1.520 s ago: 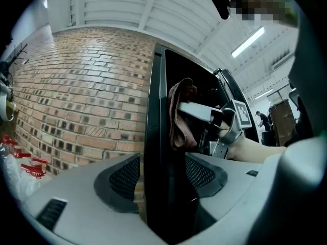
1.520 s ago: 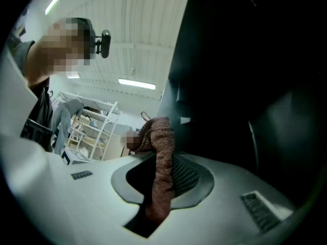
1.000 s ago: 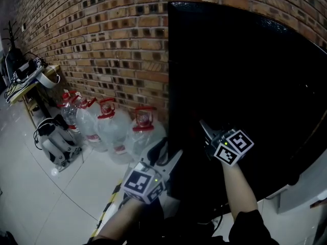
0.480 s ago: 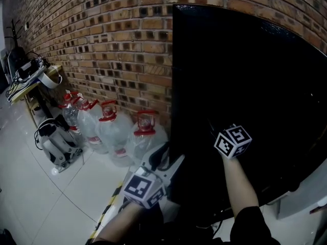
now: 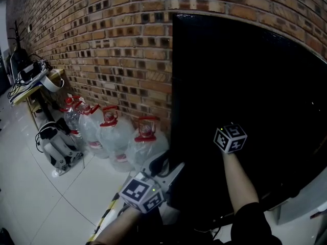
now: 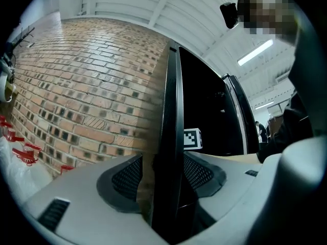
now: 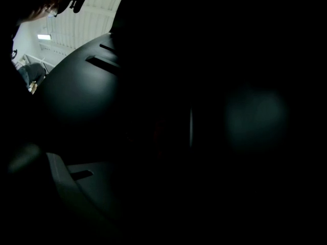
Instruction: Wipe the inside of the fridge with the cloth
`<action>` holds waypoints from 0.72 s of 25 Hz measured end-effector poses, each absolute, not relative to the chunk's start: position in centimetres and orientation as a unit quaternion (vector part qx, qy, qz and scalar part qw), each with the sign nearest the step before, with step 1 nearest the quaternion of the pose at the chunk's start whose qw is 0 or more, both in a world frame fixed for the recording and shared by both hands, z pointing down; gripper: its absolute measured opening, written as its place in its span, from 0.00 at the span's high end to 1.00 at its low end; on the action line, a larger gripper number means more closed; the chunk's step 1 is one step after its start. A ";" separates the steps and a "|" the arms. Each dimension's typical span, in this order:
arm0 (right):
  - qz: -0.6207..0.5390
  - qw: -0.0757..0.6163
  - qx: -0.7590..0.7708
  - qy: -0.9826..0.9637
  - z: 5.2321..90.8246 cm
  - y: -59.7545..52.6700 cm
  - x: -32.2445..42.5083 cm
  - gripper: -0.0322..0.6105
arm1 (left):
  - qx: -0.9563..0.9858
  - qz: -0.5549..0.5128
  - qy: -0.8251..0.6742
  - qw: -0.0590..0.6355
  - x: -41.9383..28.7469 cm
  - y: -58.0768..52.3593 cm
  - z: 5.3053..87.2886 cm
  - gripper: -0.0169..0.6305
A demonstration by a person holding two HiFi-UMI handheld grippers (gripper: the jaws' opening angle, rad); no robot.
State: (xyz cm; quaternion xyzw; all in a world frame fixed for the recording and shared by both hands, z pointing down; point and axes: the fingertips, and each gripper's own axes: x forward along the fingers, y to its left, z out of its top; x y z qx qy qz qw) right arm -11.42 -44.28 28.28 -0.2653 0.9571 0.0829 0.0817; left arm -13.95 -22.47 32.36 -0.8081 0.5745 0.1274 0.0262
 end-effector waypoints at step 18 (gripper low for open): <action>0.105 -0.002 -0.389 0.915 30.1 -50.0 -11.8 0.84 | -0.817 0.107 0.565 0.042 -13.2 -22.7 32.5 0.63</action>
